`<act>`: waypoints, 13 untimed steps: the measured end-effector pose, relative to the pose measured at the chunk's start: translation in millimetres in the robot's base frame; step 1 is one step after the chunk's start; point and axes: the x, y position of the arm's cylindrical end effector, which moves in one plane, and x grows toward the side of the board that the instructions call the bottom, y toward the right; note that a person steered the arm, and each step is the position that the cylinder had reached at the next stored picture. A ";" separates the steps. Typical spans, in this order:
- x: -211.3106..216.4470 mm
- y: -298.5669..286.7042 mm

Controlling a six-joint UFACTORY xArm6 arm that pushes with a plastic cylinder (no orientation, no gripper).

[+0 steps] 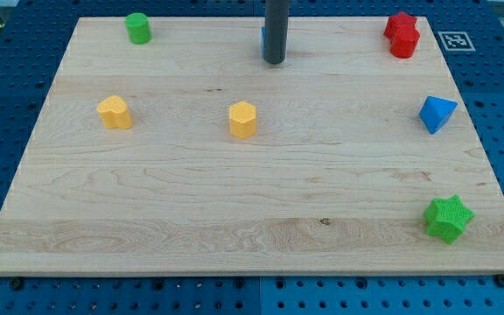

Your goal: Move the blue cube to the top center

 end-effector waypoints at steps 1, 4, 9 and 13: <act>-14.4 0.0; -29.6 -1.8; -64.9 -165.5; -95.5 -267.0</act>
